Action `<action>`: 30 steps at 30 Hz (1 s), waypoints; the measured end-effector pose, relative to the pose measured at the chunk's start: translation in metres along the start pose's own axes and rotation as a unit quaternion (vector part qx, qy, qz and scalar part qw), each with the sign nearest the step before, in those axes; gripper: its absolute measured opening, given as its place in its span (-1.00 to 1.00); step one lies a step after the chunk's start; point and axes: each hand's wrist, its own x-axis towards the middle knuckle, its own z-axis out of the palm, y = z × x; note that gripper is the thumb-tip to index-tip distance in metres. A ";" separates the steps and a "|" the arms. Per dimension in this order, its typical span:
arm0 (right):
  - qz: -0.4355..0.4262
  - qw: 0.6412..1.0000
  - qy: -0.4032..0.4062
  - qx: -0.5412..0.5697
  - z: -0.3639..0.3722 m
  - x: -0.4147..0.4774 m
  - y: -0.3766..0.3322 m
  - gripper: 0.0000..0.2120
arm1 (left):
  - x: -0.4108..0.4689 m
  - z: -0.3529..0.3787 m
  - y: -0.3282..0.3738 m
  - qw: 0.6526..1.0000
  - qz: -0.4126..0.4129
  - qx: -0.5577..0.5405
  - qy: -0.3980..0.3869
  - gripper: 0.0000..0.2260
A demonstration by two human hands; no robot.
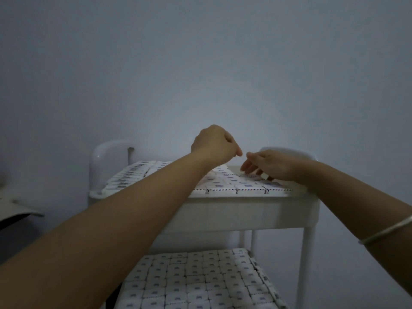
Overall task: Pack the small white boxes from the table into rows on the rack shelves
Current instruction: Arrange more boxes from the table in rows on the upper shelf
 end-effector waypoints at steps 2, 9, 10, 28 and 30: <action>-0.022 0.995 0.066 -0.072 0.000 -0.011 -0.010 -0.58 | -0.018 -0.016 0.004 0.999 0.016 -0.041 0.006 -0.62; -0.226 0.944 0.239 0.035 0.042 -0.085 -0.108 -0.79 | -0.131 -0.097 -0.022 0.994 0.038 -0.099 0.033 -0.57; -0.263 0.936 0.226 0.064 0.062 -0.099 -0.130 -0.80 | -0.157 -0.111 -0.036 0.994 0.023 -0.095 0.045 -0.57; -0.414 0.876 -0.232 0.086 0.439 -0.170 -0.354 -0.50 | -0.514 -0.267 -0.284 0.925 -0.275 0.169 0.202 -0.62; -0.416 0.874 -0.220 0.120 0.463 -0.172 -0.387 -0.47 | -0.530 -0.294 -0.302 0.887 -0.250 0.273 0.276 -0.73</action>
